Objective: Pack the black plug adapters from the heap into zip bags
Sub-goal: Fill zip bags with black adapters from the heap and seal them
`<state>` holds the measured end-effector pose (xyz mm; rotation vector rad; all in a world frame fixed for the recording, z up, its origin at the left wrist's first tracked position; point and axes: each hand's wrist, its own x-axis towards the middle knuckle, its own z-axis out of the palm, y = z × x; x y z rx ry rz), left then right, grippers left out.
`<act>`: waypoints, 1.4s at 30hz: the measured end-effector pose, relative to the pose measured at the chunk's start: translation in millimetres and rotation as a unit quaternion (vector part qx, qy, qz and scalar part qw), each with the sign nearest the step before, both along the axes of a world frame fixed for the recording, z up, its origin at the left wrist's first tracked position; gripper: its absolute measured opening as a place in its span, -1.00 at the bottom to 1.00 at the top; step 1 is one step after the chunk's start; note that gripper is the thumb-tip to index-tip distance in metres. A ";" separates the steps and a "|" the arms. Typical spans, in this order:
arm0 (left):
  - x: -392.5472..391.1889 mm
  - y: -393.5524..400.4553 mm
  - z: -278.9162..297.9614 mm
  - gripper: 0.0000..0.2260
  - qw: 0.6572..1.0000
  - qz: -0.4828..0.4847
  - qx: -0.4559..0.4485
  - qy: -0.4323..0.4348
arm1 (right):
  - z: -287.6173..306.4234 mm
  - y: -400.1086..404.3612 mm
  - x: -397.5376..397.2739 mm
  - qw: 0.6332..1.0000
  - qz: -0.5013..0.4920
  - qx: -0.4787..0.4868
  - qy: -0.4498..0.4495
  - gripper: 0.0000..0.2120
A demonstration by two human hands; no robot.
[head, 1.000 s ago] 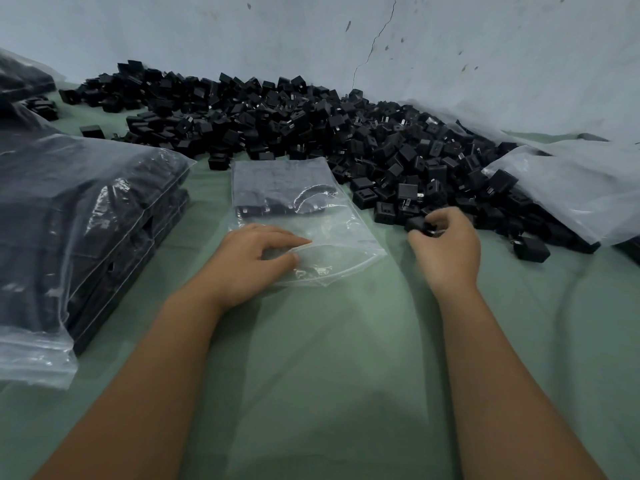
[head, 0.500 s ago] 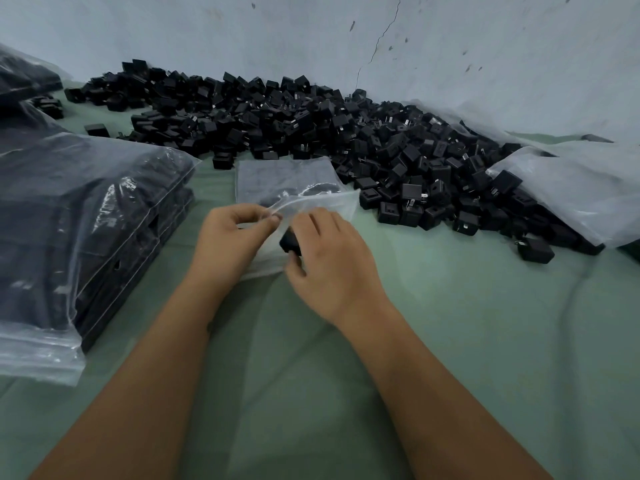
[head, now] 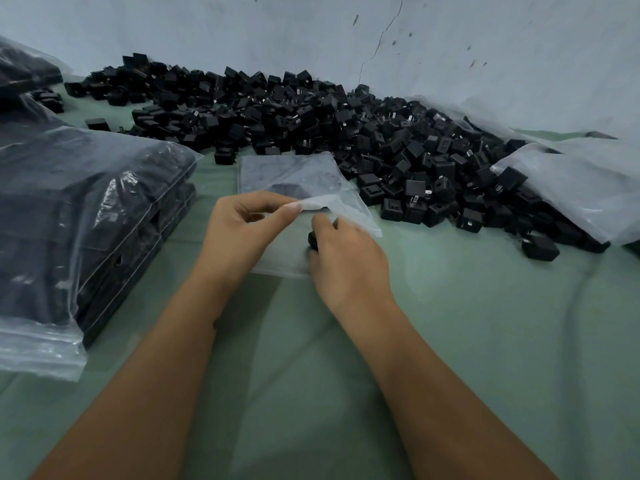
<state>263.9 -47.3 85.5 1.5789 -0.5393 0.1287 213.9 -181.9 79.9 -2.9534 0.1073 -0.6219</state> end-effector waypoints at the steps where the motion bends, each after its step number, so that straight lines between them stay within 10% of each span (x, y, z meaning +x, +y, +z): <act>1: -0.1 -0.5 0.2 -0.94 1.000 0.007 -0.004 0.000 | 1.6 -0.4 0.4 1.000 -0.017 -0.019 0.001 -0.71; 9: 0.8 4.3 -1.7 -0.84 0.994 -0.095 0.041 0.031 | 10.5 10.2 -12.2 0.994 -0.048 -0.091 0.038 -0.72; 24: 12.1 7.3 -6.3 -0.67 0.995 0.080 0.001 0.057 | 5.1 3.6 -7.5 0.988 0.028 0.071 0.135 -0.55; 42: 17.0 6.0 -10.7 -0.77 0.979 0.177 0.028 0.097 | 1.0 12.1 -9.5 0.986 -0.037 -0.086 0.140 -0.71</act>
